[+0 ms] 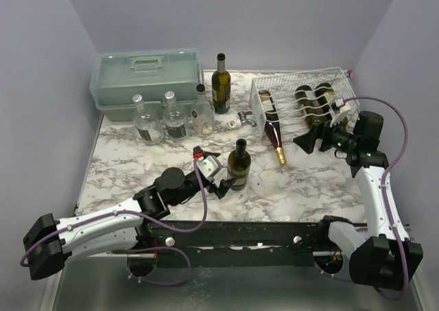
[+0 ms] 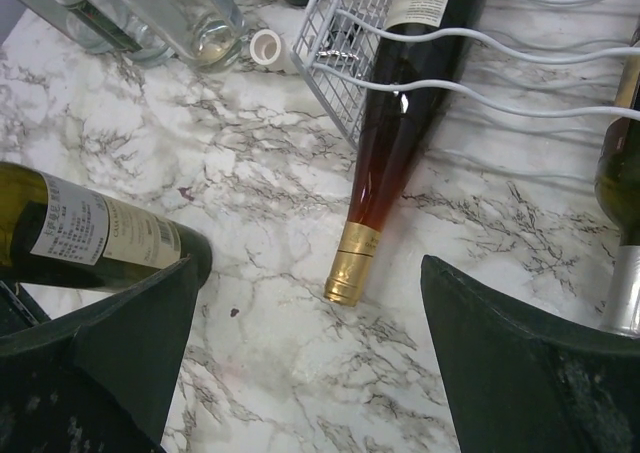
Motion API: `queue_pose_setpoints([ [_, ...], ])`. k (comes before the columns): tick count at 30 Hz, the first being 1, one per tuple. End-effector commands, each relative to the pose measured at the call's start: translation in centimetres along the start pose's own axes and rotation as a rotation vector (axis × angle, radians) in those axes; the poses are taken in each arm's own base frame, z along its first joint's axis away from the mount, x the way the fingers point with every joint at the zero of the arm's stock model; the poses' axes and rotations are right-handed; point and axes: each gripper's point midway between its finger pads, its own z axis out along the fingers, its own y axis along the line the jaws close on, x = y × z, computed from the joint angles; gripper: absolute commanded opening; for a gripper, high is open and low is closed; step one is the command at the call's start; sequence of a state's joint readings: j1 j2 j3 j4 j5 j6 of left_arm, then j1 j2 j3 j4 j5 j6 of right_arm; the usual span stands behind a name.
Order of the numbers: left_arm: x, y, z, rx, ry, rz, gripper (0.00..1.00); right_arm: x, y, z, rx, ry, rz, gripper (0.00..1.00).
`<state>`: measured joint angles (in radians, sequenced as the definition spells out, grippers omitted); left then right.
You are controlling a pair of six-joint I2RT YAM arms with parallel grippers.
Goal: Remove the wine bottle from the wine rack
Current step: Place the wine bottle at the center of the board.
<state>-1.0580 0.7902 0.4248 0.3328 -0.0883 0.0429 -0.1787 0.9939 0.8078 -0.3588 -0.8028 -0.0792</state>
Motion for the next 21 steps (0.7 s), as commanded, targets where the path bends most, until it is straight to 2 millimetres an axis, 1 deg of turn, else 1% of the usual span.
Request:
queue_pose_setpoints([
  [1,-5.0,0.7,1.7,-0.035,-0.199,0.099,0.99,-0.9,0.9,-0.4,-0.032,-0.037,-0.037,0.95],
  [3,-5.1,0.6,2.5,-0.031,-0.199,0.091,0.98,-0.9,1.0,-0.4,-0.033,-0.039,-0.040,0.95],
  [7,-5.8,0.4,3.6,-0.031,-0.236,0.063,0.95,-0.9,1.1,-0.6,-0.035,-0.041,-0.047,0.95],
  [12,-6.3,0.1,4.7,-0.022,-0.253,0.015,0.84,-1.0,1.2,-0.6,-0.038,-0.043,-0.050,0.95],
  [18,-6.6,-0.2,5.8,-0.017,-0.268,0.002,0.79,-0.9,1.1,-0.6,-0.037,-0.039,-0.051,0.95],
  [21,-6.6,0.0,6.1,-0.026,-0.274,0.005,0.72,-0.8,1.1,-0.6,-0.034,-0.038,-0.051,0.95],
])
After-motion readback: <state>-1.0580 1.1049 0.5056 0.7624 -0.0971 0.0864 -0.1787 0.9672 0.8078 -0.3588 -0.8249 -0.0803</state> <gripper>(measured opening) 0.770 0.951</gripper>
